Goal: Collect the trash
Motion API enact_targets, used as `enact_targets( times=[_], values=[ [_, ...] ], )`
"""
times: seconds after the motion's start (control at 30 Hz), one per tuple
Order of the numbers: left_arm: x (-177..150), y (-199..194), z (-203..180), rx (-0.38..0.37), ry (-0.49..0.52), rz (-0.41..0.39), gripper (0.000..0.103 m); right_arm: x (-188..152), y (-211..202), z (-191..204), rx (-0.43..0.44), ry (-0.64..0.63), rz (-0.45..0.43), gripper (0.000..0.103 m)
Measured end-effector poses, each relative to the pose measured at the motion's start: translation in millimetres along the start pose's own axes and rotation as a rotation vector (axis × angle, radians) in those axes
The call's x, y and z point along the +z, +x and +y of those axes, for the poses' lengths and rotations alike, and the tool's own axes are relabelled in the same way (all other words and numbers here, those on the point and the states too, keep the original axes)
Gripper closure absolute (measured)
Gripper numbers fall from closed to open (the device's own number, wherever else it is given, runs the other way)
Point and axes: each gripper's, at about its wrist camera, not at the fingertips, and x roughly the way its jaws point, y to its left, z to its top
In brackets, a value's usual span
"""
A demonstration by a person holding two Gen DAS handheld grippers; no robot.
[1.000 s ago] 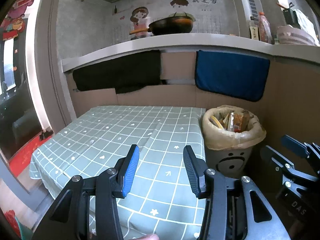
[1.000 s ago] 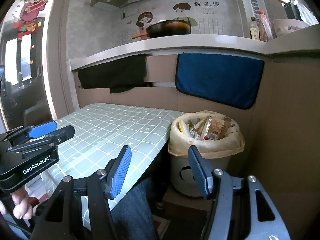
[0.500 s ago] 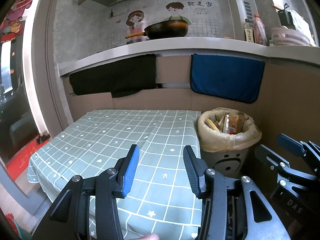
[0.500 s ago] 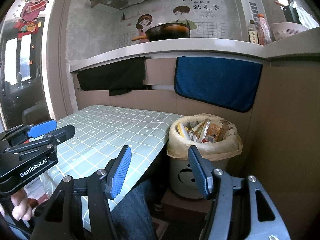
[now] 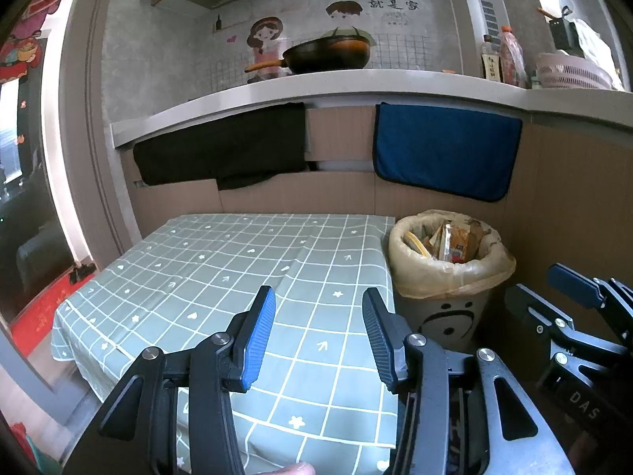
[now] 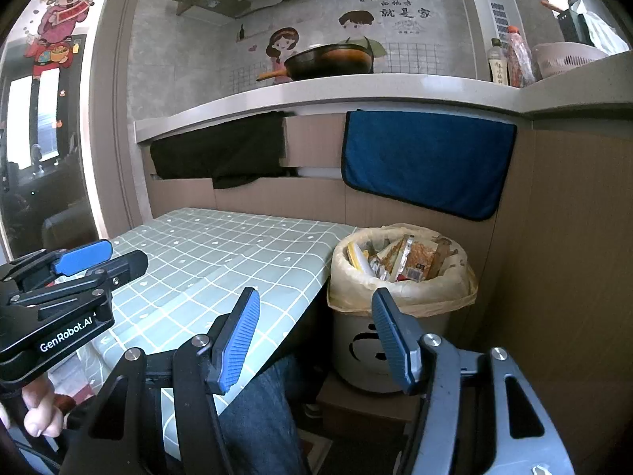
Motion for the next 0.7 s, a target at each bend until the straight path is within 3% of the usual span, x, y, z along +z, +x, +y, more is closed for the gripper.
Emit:
enact_targets(
  times=[0.7],
  values=[
    [-0.2, 3.4, 3.1, -0.007, 0.005, 0.003, 0.056, 0.6, -0.7, -2.2, -0.002, 0.003, 0.006, 0.046]
  ],
)
